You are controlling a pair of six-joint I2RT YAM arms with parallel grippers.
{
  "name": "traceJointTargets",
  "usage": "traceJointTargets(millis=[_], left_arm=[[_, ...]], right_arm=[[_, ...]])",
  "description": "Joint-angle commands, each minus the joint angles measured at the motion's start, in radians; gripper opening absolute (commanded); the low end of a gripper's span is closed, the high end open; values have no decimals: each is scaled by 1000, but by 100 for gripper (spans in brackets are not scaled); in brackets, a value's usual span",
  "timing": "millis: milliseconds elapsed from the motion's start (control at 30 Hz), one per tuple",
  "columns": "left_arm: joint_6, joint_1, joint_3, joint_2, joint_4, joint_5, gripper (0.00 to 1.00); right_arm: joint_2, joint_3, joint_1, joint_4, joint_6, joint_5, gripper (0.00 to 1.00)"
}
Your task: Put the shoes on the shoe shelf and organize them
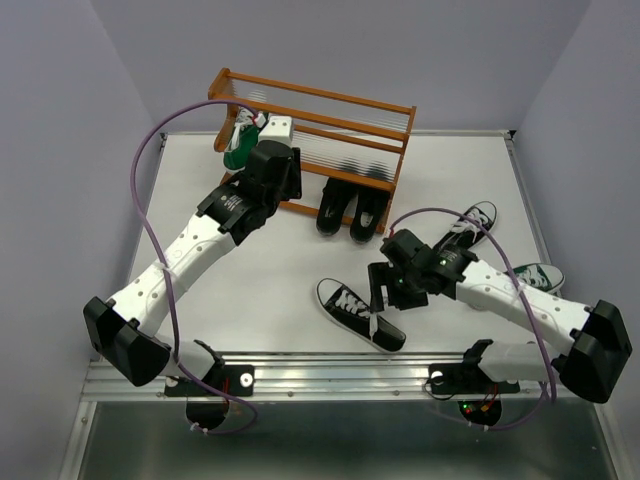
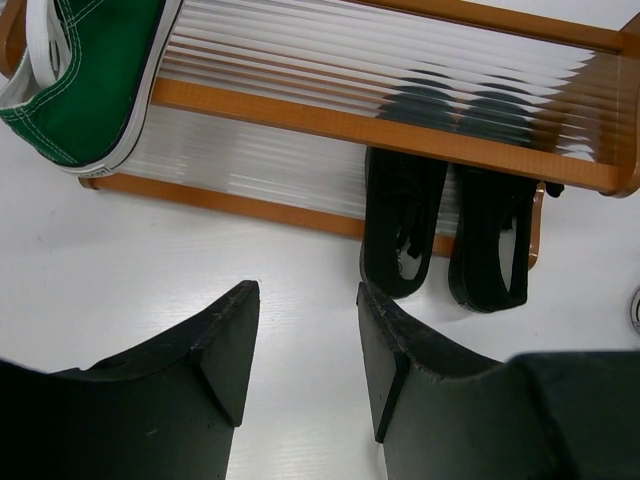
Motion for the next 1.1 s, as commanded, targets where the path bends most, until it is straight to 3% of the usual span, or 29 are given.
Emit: traceJointTargets(millis=[0, 400, 1067], left_arm=[[-1, 4, 41, -36, 6, 9, 55], [-7, 4, 25, -34, 17, 28, 55], [1, 15, 19, -39, 18, 20, 55]], right_arm=[[-79, -39, 11, -67, 79, -9, 79], [-85, -114, 21, -44, 93, 12, 71], [102, -125, 91, 123, 72, 109, 48]])
